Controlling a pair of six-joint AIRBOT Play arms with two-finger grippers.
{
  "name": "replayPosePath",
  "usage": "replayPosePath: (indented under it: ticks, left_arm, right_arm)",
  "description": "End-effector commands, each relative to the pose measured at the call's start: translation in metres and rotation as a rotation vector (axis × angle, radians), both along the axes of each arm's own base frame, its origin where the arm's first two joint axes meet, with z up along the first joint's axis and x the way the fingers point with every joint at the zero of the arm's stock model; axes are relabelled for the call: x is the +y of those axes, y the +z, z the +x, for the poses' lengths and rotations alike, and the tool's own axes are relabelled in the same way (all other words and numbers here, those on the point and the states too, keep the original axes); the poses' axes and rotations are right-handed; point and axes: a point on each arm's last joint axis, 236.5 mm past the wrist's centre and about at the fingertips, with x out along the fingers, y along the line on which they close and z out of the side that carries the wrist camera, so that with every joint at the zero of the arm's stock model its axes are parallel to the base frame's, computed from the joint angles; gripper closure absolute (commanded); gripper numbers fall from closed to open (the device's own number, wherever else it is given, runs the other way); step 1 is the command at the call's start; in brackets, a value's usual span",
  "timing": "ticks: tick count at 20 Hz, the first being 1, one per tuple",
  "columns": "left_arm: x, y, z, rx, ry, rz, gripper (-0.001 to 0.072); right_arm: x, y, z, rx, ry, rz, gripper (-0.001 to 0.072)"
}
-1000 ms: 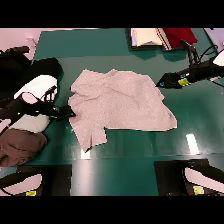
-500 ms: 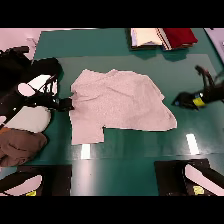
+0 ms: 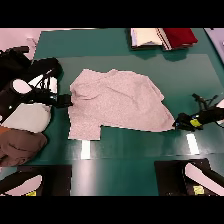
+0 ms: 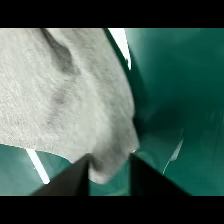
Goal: Fold the shirts.
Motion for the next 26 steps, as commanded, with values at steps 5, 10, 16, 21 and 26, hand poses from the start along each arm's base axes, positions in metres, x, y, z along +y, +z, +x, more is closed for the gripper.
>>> replayPosePath:
  ticks: [5, 10, 16, 21, 26]
  left_arm:
    - [0.009, 0.096, 0.025, -0.248, 0.019, 0.027, 0.0687]
    - [0.025, 0.376, -0.018, -0.914, 0.067, 0.011, 0.0687]
    - [0.039, 0.572, -0.173, -1.430, 0.118, -0.096, 0.0687]
    - [0.050, 0.569, -0.170, -1.394, 0.163, -0.064, 0.0688]
    - [0.044, 0.404, -0.036, -0.846, 0.118, 0.075, 0.0686]
  right_arm:
    - [0.023, 0.077, 0.071, -0.292, 0.204, -0.100, 0.0701]
    - [0.007, 0.324, 0.108, -0.924, 0.142, -0.298, 0.0701]
    - [-0.002, 0.525, 0.028, -1.400, 0.027, -0.530, 0.0702]
    - [-0.007, 0.538, 0.017, -1.365, 0.028, -0.564, 0.0703]
    - [0.001, 0.469, 0.084, -1.130, 0.144, -0.403, 0.0703]
